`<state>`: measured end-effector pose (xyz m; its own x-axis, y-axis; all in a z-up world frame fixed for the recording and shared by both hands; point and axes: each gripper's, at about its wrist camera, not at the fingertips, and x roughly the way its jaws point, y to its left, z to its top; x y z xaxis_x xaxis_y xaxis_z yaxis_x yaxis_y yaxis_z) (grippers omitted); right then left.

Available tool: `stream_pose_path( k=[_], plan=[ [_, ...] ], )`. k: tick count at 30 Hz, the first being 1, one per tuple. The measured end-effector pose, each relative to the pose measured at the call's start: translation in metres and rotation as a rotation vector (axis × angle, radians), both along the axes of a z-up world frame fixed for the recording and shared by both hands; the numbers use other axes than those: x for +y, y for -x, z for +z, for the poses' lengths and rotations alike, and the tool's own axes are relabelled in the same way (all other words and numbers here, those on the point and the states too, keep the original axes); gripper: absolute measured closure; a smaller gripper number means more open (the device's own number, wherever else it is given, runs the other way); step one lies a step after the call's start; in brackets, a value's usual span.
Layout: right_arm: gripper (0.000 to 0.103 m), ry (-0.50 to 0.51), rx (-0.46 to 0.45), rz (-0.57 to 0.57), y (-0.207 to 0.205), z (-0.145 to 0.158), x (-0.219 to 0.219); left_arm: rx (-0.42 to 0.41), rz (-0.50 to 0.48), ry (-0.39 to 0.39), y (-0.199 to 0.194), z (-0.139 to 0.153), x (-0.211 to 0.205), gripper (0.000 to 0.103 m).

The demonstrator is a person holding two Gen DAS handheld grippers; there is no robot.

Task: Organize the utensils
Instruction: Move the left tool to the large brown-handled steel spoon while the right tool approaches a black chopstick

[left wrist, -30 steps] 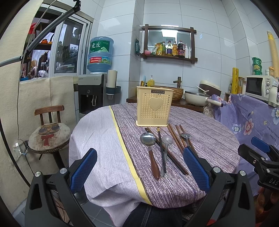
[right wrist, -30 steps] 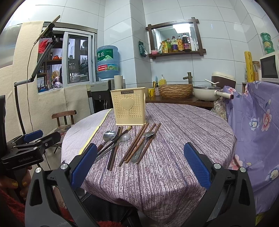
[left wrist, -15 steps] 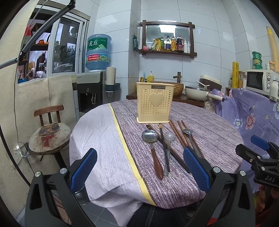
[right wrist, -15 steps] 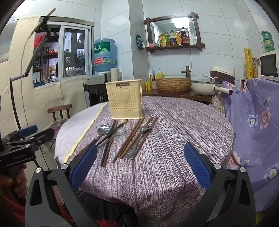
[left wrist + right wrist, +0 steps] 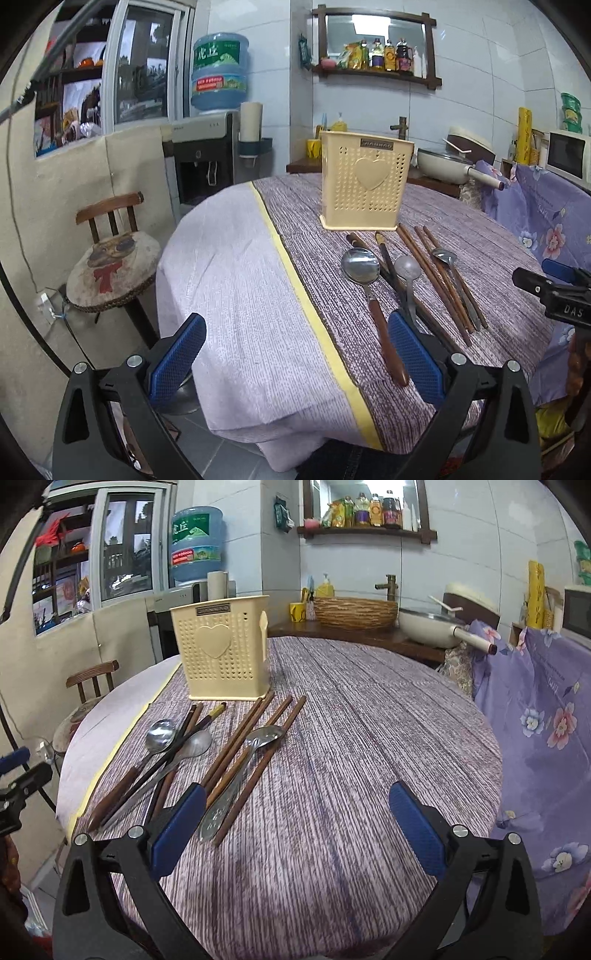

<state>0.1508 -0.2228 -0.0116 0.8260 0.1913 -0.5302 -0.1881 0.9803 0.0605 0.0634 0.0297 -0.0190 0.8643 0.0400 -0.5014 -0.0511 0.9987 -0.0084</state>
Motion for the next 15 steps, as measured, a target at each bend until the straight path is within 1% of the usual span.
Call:
stream_pose_path(
  k=[2,5,6,7,8,10,13,15],
  plan=[
    [0.005,-0.028,0.03,0.009,-0.014,0.001,-0.001,0.026,-0.034,0.025,-0.011,0.002,-0.001,0.01],
    [0.006,-0.03,0.066,0.005,-0.033,0.0,0.001,0.077,-0.061,0.021,-0.031,0.0,-0.008,0.015],
    [0.006,-0.032,0.079,0.004,-0.038,0.0,0.001,0.1,-0.08,0.024,-0.04,-0.001,-0.011,0.02],
    [0.008,-0.037,0.092,0.003,-0.043,0.0,0.001,0.124,-0.099,0.024,-0.047,-0.002,-0.014,0.023],
    [0.011,-0.044,0.109,0.0,-0.049,-0.001,0.0,0.14,-0.107,0.019,-0.053,-0.003,-0.016,0.024],
    [0.013,-0.055,0.132,-0.017,-0.058,-0.001,-0.003,0.169,-0.118,0.002,-0.065,-0.004,-0.02,0.03],
    [0.014,-0.055,0.137,-0.045,-0.064,-0.003,-0.005,0.21,-0.143,0.012,-0.079,-0.005,-0.021,0.034],
    [0.014,-0.062,0.142,-0.045,-0.065,-0.004,-0.005,0.242,-0.158,0.012,-0.088,-0.007,-0.024,0.036]
  ],
)
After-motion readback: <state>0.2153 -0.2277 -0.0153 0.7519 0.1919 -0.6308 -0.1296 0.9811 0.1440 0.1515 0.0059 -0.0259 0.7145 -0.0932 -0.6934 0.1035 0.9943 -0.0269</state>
